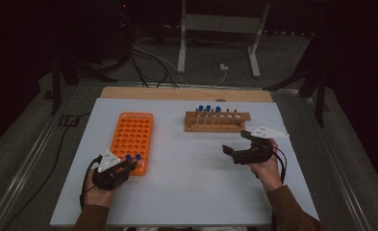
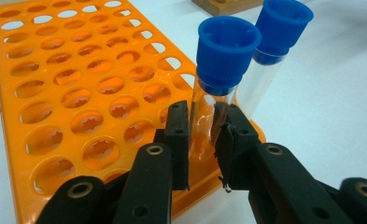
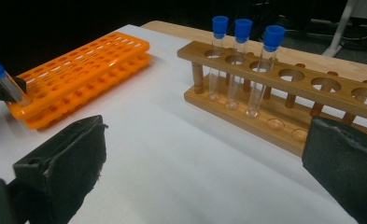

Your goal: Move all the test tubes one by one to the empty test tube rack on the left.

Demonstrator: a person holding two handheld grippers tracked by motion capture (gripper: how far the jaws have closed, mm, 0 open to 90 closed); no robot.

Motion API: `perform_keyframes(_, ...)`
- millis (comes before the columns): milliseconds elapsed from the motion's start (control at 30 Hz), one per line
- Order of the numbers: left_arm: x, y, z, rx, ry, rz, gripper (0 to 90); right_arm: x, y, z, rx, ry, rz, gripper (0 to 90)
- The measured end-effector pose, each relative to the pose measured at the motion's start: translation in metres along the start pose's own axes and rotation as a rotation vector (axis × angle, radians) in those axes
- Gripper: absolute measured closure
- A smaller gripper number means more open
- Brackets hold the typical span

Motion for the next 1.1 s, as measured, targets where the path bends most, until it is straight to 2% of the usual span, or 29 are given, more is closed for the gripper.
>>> perform_keyframes(133,0.004,0.002,0.000,0.035,-0.021,0.025,67.6,0.001,0.000,-0.002,0.002,-0.006,0.001,0.0)
perform_keyframes(367,0.017,0.002,-0.007,0.056,-0.095,0.055,56.7,0.001,-0.003,-0.006,0.004,-0.009,0.007,0.0)
perform_keyframes(500,0.026,0.002,-0.010,0.051,-0.136,0.063,49.8,0.002,-0.004,-0.010,0.007,-0.015,0.013,0.0)
perform_keyframes(633,0.035,0.002,-0.017,0.062,-0.197,0.066,37.2,0.003,-0.008,-0.016,0.004,-0.024,0.021,0.0)
perform_keyframes(800,0.042,0.009,-0.023,0.090,-0.237,0.013,16.3,0.002,-0.013,-0.024,0.001,-0.035,0.036,0.0)
perform_keyframes(900,0.041,0.018,-0.021,0.118,-0.228,-0.037,5.1,0.001,-0.016,-0.028,0.007,-0.036,0.047,0.0)
perform_keyframes(967,0.041,0.024,-0.020,0.138,-0.231,-0.069,1.6,0.000,-0.019,-0.029,0.006,-0.033,0.055,0.0)
perform_keyframes(1100,0.046,0.038,-0.019,0.186,-0.257,-0.125,0.9,-0.001,-0.024,-0.035,0.011,-0.038,0.074,0.0)
Point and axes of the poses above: each handheld gripper's, and its own axes: x roughly backward along the jaws, z roughly out of its underside, y roughly to its left, the point moved 10 cm from there along -x, roughly forward along the jaws, and after that the axes turned 9 degrees about y, right-handed, at the moved point
